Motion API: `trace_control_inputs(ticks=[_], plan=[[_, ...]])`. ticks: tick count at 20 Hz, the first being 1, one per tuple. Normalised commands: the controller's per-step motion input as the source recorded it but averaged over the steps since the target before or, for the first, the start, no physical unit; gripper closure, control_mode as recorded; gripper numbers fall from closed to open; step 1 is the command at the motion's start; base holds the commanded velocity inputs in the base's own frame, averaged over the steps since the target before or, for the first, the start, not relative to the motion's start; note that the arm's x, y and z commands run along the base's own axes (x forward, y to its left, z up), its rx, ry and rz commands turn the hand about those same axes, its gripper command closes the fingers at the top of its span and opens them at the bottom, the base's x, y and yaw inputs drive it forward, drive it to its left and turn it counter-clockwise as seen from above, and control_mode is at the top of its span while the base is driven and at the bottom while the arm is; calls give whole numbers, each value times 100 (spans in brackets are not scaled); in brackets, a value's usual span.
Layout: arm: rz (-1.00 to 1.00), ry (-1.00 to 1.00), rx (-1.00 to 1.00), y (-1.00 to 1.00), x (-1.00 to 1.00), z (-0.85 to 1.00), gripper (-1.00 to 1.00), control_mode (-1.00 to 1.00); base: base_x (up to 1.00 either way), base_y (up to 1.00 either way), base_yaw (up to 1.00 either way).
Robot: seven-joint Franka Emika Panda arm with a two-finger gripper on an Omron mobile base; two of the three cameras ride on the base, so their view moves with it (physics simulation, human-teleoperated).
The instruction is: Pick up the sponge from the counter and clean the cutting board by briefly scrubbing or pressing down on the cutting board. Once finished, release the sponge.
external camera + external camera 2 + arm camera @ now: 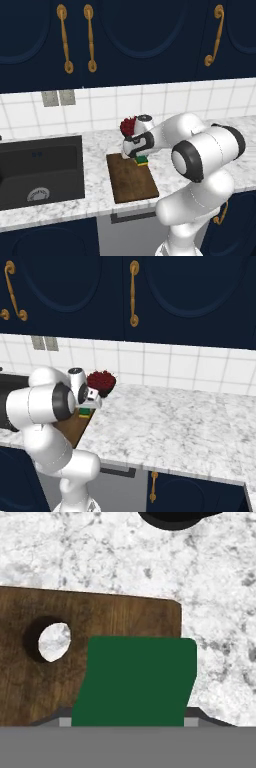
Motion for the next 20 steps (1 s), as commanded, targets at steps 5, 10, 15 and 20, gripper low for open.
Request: trace_control_inputs(ticks=[5,10,15,20], plan=[[0,0,0,5,0,-63,100,-100,0,0,0],[0,2,0,2,-53,-29,100,-100,0,0,0],[0,7,0,0,-63,-19,100,-100,0,0,0],[0,8,0,0,-70,-33,100,-100,0,0,0]])
